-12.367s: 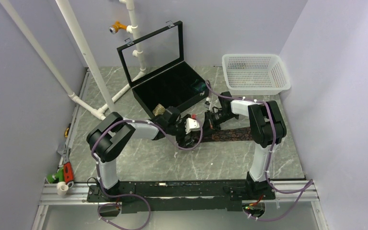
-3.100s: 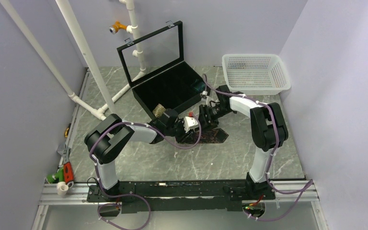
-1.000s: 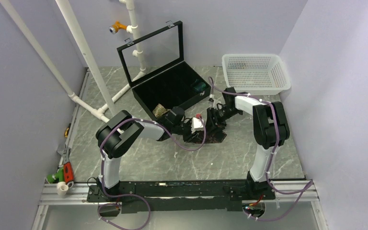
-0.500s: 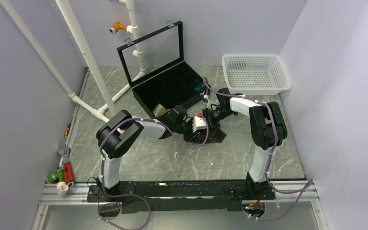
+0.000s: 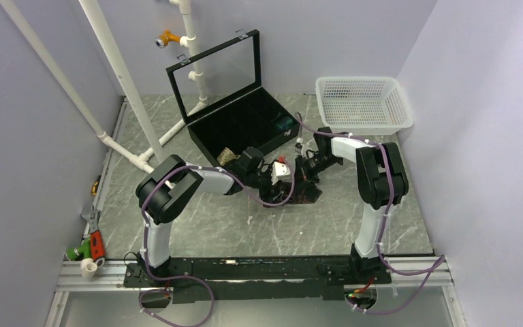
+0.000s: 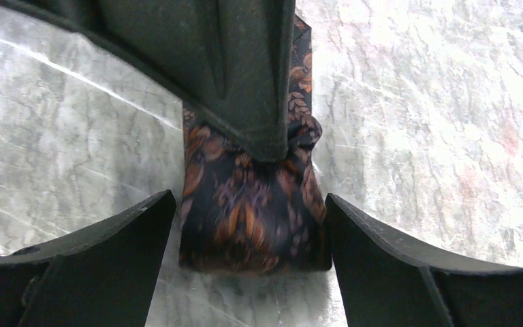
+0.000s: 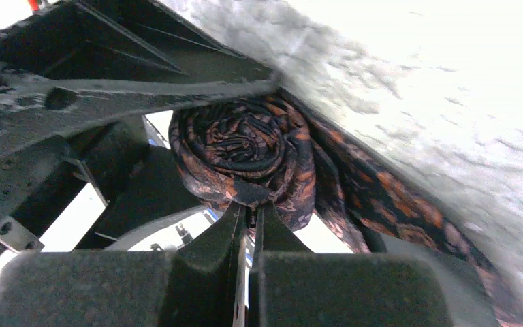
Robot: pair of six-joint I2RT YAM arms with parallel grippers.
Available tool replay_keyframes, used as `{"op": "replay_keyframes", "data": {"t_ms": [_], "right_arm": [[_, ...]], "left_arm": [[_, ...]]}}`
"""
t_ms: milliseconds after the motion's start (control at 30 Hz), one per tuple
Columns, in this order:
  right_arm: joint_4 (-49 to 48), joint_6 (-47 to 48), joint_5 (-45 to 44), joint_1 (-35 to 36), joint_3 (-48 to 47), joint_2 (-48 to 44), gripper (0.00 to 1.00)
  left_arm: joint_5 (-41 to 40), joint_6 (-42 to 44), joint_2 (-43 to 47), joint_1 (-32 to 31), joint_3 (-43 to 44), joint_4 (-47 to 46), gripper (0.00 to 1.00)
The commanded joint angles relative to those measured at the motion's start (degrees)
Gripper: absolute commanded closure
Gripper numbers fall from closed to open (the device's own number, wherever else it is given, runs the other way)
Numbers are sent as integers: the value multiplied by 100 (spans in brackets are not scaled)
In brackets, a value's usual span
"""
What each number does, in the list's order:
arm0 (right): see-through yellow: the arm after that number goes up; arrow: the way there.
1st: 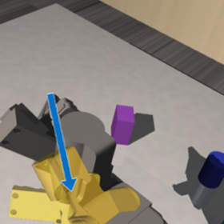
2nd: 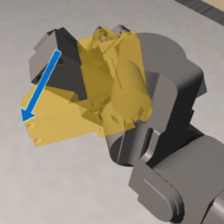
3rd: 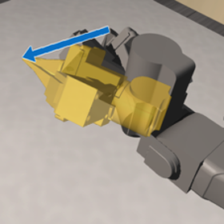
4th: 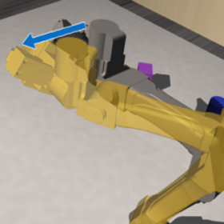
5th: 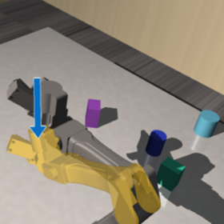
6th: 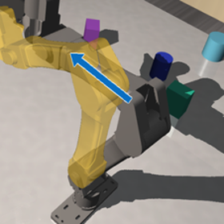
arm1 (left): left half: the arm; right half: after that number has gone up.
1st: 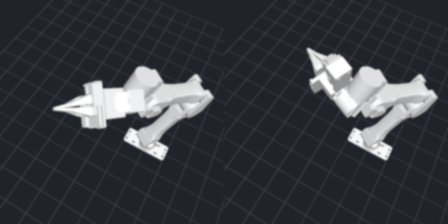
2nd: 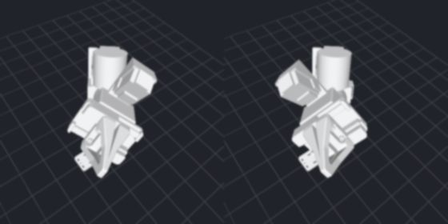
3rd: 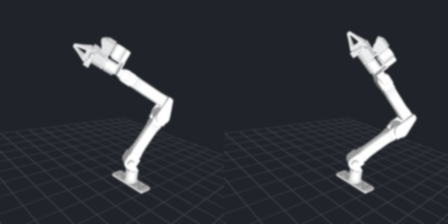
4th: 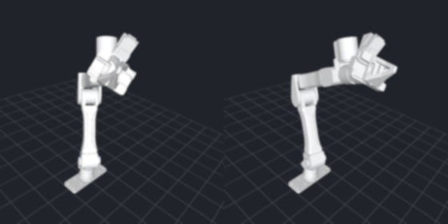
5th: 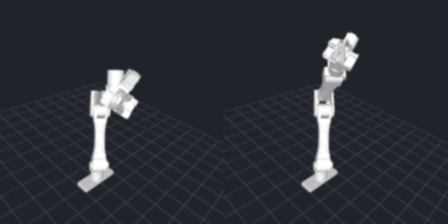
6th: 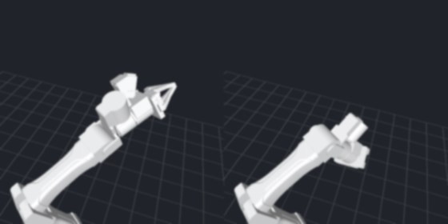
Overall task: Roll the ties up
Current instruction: Place the tie at the center of the board.
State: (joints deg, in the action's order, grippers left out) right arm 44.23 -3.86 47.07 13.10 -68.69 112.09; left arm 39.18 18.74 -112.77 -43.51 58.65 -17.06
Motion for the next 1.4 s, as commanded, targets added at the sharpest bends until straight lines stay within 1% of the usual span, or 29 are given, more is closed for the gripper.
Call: {"op": "replay_keyframes", "data": {"t_ms": [0, 233, 433, 467, 567, 600, 667, 700, 733, 800, 833, 933, 967, 1033, 1100, 1133, 1200, 1300, 1367], "right_arm": [[-150, 333, -1546, -286, 119, 313, 100], [-192, 316, -2022, -444, 26, 465, 100], [-174, 333, -2220, -445, -51, 576, 100], [-170, 460, -2250, -428, -44, 582, 100], [-186, 566, -2290, -412, 46, 545, 100], [-186, 602, -2286, -400, 74, 536, 100], [-209, 678, -2231, -364, 112, 509, 100], [-219, 714, -2179, -342, 123, 478, 100], [-221, 772, -2087, -319, 108, 447, 100], [-226, 821, -1981, -283, 69, 334, 100], [-185, 854, -1919, -274, 29, 278, 100], [81, 1001, -1650, -287, -162, 143, 100], [237, 1061, -1563, -300, -290, 112, 95], [497, 1132, -1339, -396, -575, 1, 80], [728, 1127, -923, -560, -783, -148, 67], [839, 1137, -712, -602, -828, -225, 62], [1003, 1183, -329, -616, -816, -383, 55], [989, 1134, 171, -568, -619, -493, 46], [926, 1070, 349, -462, -514, -414, 43]], "left_arm": [[62, -109, 280, 1, 51, -601, 12], [149, -85, -30, -108, 435, -871, 12], [290, -102, -291, -245, 699, -1139, 13], [296, -100, -335, -265, 746, -1163, 13], [196, -130, -517, -338, 912, -1091, 13], [121, -191, -595, -346, 954, -1073, 15], [-61, -421, -755, -350, 1076, -917, 22], [-174, -454, -812, -352, 1143, -739, 28], [-291, -454, -844, -355, 1171, -554, 36], [-496, -429, -777, -348, 1011, -296, 49], [-528, -366, -703, -351, 851, -230, 52], [-551, -55, -467, -349, 325, -37, 56], [-593, 24, -428, -350, 213, 66, 58], [-704, 155, -383, -346, 69, 251, 60], [-773, 272, -369, -343, -31, 344, 62], [-779, 305, -376, -343, -41, 396, 62], [-804, 360, -390, -358, -9, 496, 62], [-837, 372, -448, -358, 146, 621, 60], [-848, 352, -477, -360, 224, 649, 58]]}}
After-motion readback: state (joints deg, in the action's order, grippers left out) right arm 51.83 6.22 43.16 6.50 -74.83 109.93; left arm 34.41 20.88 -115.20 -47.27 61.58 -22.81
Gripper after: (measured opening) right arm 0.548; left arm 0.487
